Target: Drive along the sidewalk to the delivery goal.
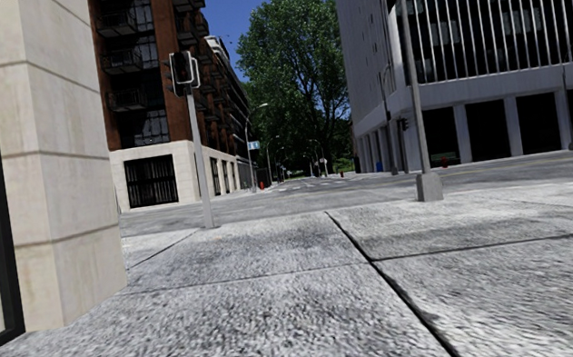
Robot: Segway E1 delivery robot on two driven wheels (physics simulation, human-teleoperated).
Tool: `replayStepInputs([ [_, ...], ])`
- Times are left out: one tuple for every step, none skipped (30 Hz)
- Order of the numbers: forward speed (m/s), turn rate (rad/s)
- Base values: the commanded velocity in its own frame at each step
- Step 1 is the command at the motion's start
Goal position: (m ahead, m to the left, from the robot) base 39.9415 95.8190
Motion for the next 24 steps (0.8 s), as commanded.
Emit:
replayStepInputs([
  [2.0, 0.0],
  [2.0, 0.0],
  [2.0, 0.0],
  [2.0, 0.0],
  [2.0, 0.0],
  [2.0, 0.0],
  [2.0, 0.0],
  [2.0, 0.0],
  [2.0, 0.0],
  [2.0, 0.0],
  [2.0, 0.0],
  [2.0, 0.0],
  [2.0, 0.0],
  [2.0, 0.0],
  [2.0, 0.0],
  [2.0, 0.01],
  [2.0, 0.05],
  [2.0, 0.05],
  [2.0, 0.08],
  [2.0, 0.16],
  [2.0, 0.28],
  [2.0, 0.34],
  [2.0, 0.34],
  [2.0, 0.37],
])
